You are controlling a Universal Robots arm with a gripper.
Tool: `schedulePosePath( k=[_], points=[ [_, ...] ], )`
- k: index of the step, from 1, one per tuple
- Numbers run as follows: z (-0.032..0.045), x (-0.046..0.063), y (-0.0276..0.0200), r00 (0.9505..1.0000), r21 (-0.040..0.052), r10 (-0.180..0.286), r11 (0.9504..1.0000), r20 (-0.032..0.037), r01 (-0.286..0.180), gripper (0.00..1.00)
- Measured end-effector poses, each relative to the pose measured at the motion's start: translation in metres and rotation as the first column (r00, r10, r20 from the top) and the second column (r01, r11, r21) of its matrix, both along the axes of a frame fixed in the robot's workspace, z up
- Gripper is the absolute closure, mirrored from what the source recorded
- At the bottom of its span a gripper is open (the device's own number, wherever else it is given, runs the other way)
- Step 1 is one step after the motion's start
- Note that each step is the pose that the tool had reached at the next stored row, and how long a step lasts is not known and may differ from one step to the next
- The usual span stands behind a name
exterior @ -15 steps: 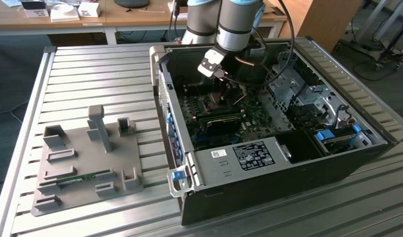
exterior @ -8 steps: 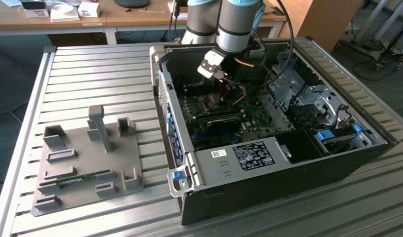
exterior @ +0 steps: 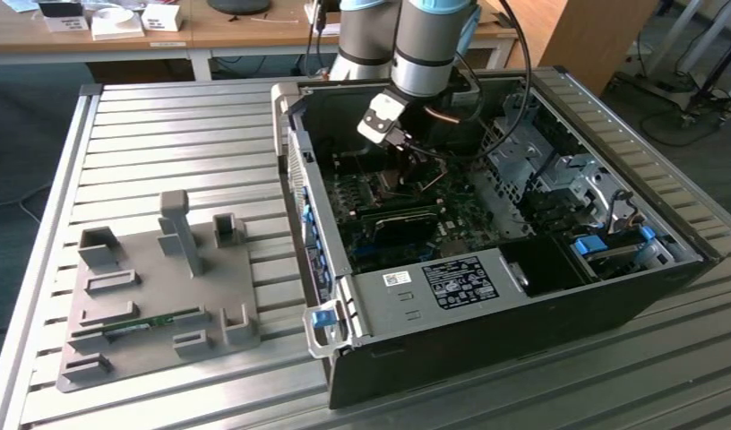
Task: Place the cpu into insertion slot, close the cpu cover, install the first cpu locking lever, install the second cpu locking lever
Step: 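Place the cpu into insertion slot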
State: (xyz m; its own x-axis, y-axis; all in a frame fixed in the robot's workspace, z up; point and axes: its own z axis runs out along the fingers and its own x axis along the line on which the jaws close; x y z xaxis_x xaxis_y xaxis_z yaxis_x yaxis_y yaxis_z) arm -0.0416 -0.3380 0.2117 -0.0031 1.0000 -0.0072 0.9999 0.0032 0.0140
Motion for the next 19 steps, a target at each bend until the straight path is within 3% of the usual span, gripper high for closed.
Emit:
schedulePosePath(
  k=[19],
  points=[
    [-0.0062, 0.0, 0.0008, 1.0, 0.0001, 0.0, 1.0, 0.0, 0.0, 0.46]
  ],
)
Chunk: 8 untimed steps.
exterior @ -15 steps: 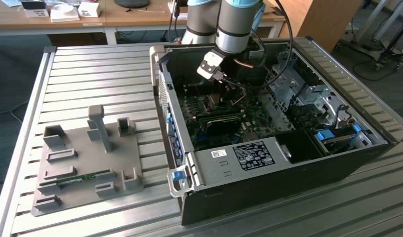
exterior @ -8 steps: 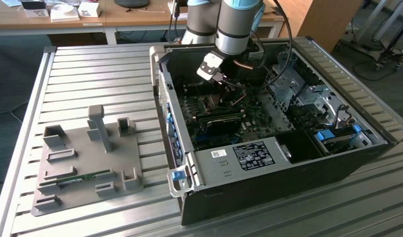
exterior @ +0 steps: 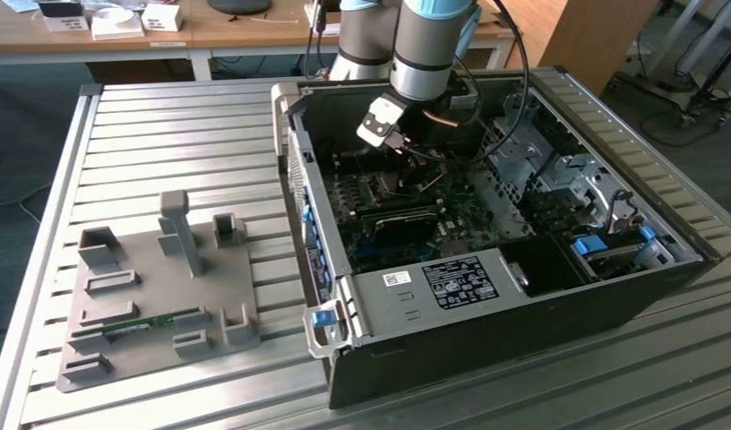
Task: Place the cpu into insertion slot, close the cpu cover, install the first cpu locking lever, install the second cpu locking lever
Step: 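Place the cpu into insertion slot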
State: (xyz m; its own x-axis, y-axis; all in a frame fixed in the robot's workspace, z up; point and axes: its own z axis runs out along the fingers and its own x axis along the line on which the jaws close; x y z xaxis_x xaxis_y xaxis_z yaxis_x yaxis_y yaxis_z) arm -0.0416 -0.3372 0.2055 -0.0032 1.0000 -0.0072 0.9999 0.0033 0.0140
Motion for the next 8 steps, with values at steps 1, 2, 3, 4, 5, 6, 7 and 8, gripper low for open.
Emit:
schedulePosePath(
  k=[1, 2, 3, 4, 5, 6, 7, 8],
  points=[
    [0.0, 0.0, 0.0, 1.0, -0.0001, 0.0, 1.0, 0.0, 0.0, 0.46],
    [0.0, 0.0, 0.0, 1.0, 0.0, 0.0, 1.0, 0.0, 0.0, 0.46],
    [-0.0001, 0.0, 0.0001, 1.0, 0.0, 0.0, 1.0, 0.0, 0.0, 0.46],
    [-0.0004, 0.0, 0.0001, 1.0, 0.0001, 0.0, 1.0, 0.0001, 0.0, 0.46],
    [-0.0008, 0.0, 0.0001, 1.0, 0.0001, 0.0, 1.0, 0.0001, 0.0, 0.46],
    [-0.0012, 0.0, 0.0001, 1.0, 0.0001, 0.0, 1.0, 0.0, 0.0, 0.46],
    [-0.0016, 0.0, 0.0, 1.0, -0.0001, 0.0, 1.0, 0.0, 0.0, 0.46],
    [-0.0018, 0.0, 0.0, 1.0, -0.0002, 0.0, 1.0, -0.0001, 0.0, 0.46]
  ],
)
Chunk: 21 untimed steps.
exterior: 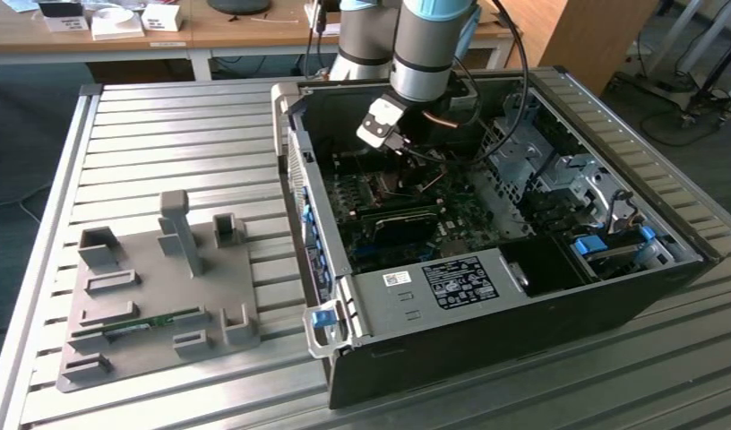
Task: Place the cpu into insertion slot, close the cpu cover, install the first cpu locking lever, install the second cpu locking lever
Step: 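Place the cpu into insertion slot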
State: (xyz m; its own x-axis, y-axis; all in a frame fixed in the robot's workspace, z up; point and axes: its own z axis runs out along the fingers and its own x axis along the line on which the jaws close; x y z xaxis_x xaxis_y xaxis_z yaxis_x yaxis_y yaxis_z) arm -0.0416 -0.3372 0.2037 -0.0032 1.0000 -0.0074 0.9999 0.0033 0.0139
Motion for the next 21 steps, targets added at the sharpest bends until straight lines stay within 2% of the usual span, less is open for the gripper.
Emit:
schedulePosePath(
  k=[21],
  points=[
    [-0.0018, -0.0001, 0.0015, 1.0, -0.0002, 0.0, 1.0, -0.0001, 0.0, 0.46]
  ],
)
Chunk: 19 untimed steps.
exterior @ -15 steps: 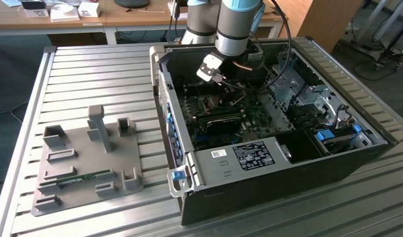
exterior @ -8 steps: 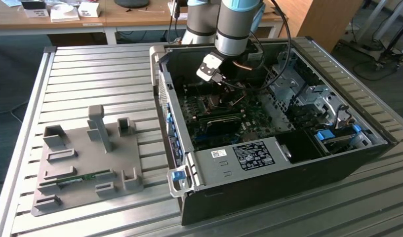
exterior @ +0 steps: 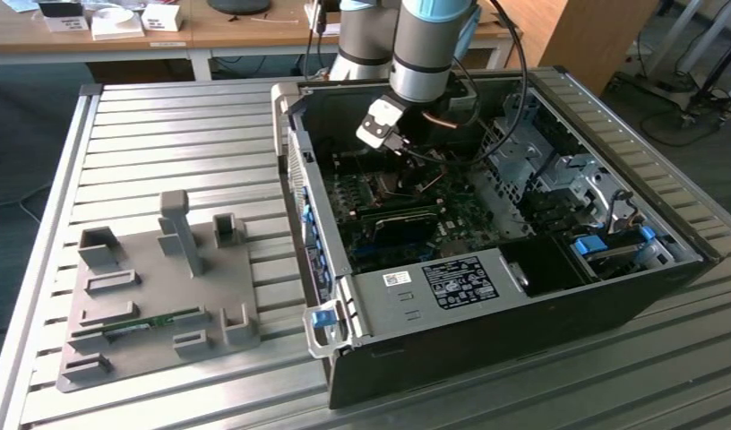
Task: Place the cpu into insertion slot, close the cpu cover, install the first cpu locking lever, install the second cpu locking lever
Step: 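Place the cpu into insertion slot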
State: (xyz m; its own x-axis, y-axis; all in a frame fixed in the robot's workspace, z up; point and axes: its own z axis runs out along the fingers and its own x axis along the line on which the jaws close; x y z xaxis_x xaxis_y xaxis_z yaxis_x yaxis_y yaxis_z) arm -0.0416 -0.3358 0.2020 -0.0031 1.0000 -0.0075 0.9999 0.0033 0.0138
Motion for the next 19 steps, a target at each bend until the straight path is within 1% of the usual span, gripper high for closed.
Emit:
schedulePosePath(
  k=[19],
  points=[
    [-0.0044, -0.0009, 0.0001, 1.0, 0.0007, 0.0, 1.0, 0.0002, 0.0, 0.46]
  ],
)
